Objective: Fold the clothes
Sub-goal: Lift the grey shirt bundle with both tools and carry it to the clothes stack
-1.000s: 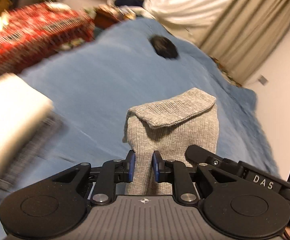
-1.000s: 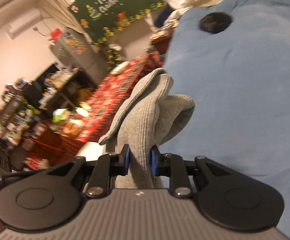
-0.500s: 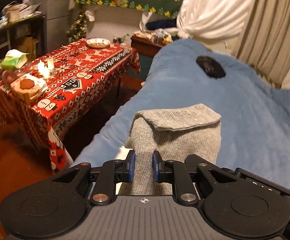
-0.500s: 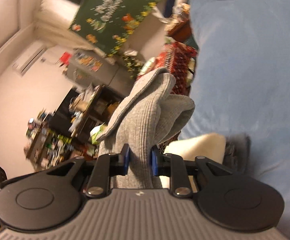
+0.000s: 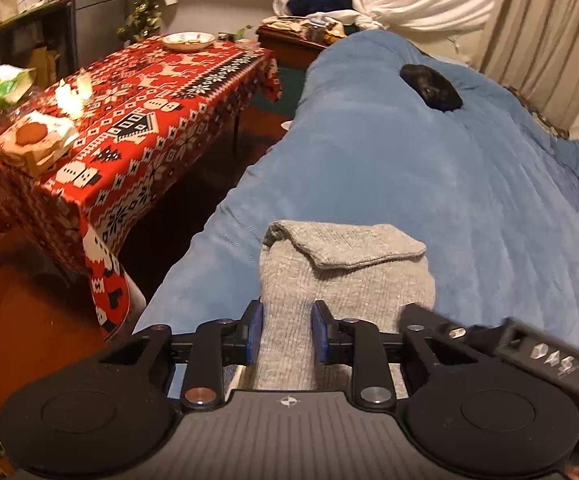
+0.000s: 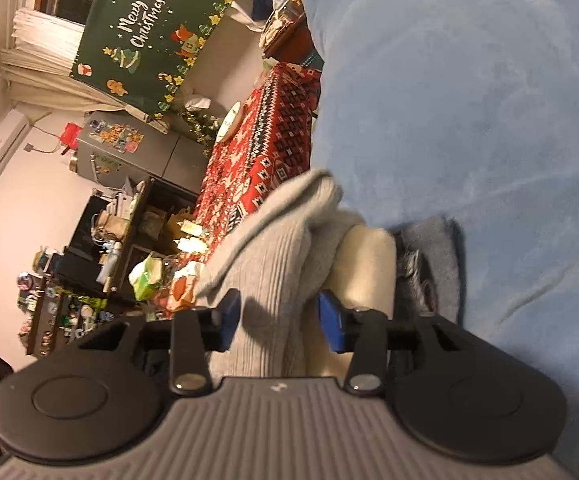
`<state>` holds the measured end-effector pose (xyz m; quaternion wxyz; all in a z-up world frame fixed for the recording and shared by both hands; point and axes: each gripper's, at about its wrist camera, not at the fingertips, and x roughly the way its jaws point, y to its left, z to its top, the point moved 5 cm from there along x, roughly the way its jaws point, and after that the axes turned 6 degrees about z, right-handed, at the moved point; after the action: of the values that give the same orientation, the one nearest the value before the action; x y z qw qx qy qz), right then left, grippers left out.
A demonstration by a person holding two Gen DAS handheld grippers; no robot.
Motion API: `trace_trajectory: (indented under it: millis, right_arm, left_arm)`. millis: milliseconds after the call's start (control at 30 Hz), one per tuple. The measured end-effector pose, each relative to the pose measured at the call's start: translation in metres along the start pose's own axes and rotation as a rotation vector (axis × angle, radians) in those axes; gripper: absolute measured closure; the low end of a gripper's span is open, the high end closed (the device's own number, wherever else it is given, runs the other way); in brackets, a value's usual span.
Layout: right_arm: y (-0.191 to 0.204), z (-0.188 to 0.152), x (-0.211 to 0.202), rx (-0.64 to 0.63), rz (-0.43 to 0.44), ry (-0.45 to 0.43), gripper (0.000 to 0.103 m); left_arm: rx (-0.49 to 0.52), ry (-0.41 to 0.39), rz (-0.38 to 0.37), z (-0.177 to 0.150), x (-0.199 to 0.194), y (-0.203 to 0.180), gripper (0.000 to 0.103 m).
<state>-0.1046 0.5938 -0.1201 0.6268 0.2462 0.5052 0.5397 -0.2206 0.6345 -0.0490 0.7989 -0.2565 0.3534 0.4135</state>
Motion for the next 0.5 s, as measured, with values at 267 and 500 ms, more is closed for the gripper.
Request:
trace_trajectory:
  millis: [267,500]
  right_arm:
    - [-0.061,0.097,-0.008,-0.04,0.074,0.075,0.041]
    - [-0.116,0.154,0.079,0.217,0.2,0.287,0.041]
  left_arm:
    - [-0.13,0.015,0.077,-0.023,-0.049,0.019,0.063]
    - [-0.436,0.065,0.097,-0.078,-0.072,0.043,0.062]
